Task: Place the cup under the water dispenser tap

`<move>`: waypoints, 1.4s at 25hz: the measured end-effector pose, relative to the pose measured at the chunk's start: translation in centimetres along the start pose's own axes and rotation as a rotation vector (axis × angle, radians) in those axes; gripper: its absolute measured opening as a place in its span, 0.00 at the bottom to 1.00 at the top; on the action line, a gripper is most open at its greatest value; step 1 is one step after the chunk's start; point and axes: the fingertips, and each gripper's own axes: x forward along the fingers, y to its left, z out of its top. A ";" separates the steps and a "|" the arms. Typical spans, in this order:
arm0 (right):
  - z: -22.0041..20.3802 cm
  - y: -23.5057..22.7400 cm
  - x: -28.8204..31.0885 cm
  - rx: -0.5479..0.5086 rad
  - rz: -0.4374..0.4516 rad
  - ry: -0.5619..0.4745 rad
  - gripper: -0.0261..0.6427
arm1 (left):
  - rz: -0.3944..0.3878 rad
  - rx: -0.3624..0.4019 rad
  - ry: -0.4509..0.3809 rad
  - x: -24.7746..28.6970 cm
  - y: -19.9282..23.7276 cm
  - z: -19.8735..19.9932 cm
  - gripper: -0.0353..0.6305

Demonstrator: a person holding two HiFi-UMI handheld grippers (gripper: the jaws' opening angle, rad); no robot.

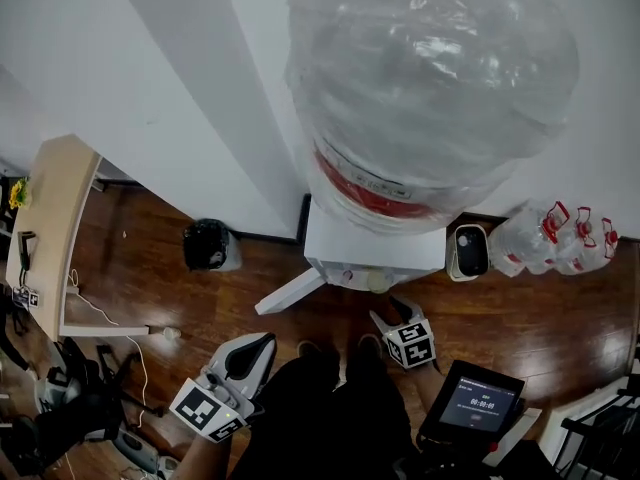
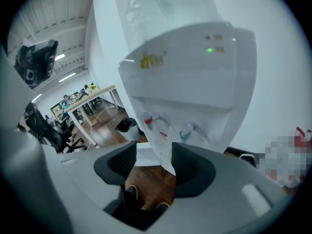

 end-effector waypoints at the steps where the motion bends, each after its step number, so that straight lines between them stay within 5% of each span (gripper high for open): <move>1: 1.1 1.1 -1.1 -0.015 0.016 -0.011 0.35 | -0.001 -0.008 -0.013 -0.4 -0.1 0.4 0.06; 7: 7.1 5.4 -5.9 -0.133 0.076 -0.107 0.04 | 0.033 -0.052 -0.095 -1.0 0.1 1.4 0.06; 20: 14.6 9.1 -11.3 -0.193 0.176 -0.242 0.04 | 0.059 -0.056 -0.161 -0.8 1.1 2.4 0.06; 35: 17.2 9.9 -11.9 -0.234 0.181 -0.268 0.04 | 0.053 -0.025 -0.154 -1.1 1.9 3.2 0.06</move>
